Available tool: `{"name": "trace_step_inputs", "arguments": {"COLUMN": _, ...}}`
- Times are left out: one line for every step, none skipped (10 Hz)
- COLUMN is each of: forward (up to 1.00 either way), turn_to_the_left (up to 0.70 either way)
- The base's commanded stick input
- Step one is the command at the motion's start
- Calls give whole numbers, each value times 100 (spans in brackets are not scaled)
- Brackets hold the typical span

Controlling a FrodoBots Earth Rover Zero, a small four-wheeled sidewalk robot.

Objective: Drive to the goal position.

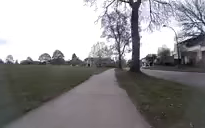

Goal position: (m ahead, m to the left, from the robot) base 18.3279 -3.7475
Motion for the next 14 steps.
{"name": "trace_step_inputs", "arguments": {"forward": 100, "turn_to_the_left": 0}}
{"name": "trace_step_inputs", "arguments": {"forward": 100, "turn_to_the_left": 0}}
{"name": "trace_step_inputs", "arguments": {"forward": 100, "turn_to_the_left": 0}}
{"name": "trace_step_inputs", "arguments": {"forward": 100, "turn_to_the_left": 0}}
{"name": "trace_step_inputs", "arguments": {"forward": 100, "turn_to_the_left": 0}}
{"name": "trace_step_inputs", "arguments": {"forward": 100, "turn_to_the_left": 0}}
{"name": "trace_step_inputs", "arguments": {"forward": 100, "turn_to_the_left": 0}}
{"name": "trace_step_inputs", "arguments": {"forward": 100, "turn_to_the_left": 0}}
{"name": "trace_step_inputs", "arguments": {"forward": 100, "turn_to_the_left": 0}}
{"name": "trace_step_inputs", "arguments": {"forward": 100, "turn_to_the_left": 0}}
{"name": "trace_step_inputs", "arguments": {"forward": 100, "turn_to_the_left": 0}}
{"name": "trace_step_inputs", "arguments": {"forward": 100, "turn_to_the_left": 0}}
{"name": "trace_step_inputs", "arguments": {"forward": 100, "turn_to_the_left": 0}}
{"name": "trace_step_inputs", "arguments": {"forward": 100, "turn_to_the_left": 0}}
